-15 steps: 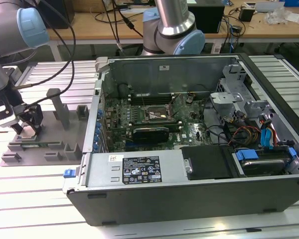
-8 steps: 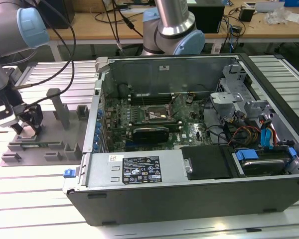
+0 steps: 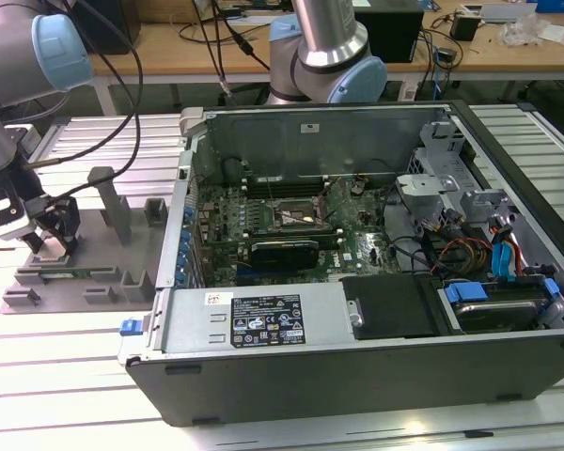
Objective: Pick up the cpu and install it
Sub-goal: 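Pick up the cpu and move it towards the insertion slot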
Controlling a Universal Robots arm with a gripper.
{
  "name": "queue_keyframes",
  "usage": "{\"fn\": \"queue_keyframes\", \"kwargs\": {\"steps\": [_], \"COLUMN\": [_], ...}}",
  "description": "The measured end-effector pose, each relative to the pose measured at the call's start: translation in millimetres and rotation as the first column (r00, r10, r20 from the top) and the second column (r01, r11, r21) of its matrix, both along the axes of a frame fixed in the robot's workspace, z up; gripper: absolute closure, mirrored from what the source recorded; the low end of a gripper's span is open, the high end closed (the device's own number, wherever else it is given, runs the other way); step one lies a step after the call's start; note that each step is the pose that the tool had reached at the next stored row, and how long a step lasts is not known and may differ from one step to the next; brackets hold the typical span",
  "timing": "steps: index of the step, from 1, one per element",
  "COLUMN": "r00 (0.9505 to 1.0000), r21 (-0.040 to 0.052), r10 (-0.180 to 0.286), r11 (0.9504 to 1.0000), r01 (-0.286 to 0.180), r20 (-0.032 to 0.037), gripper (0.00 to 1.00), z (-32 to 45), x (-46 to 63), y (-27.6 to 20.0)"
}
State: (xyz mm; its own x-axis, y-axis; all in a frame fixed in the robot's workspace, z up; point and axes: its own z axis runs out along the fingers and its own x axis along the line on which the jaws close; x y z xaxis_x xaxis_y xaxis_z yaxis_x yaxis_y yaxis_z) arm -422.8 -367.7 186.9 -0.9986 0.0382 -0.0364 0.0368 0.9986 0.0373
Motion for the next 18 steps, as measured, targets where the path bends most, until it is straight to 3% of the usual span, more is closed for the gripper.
{"fn": "queue_keyframes", "kwargs": {"steps": [3, 6, 11, 18], "r00": [1.0000, 1.0000, 1.0000, 1.0000], "r21": [0.0001, 0.0000, 0.0000, 0.0000], "r10": [0.000, 0.000, 0.000, 0.000], "r11": [1.0000, 1.0000, 1.0000, 1.0000], "r01": [0.000, 0.000, 0.000, 0.000], "r20": [0.0003, 0.0000, 0.0001, 0.0001], "gripper": [0.45, 0.45, 0.45, 0.45], "z": [0.3, 5.3, 17.9, 41.7], "x": [0.1, 0.0, 0.0, 0.1], "y": [0.0, 0.0, 0.0, 0.0]}}
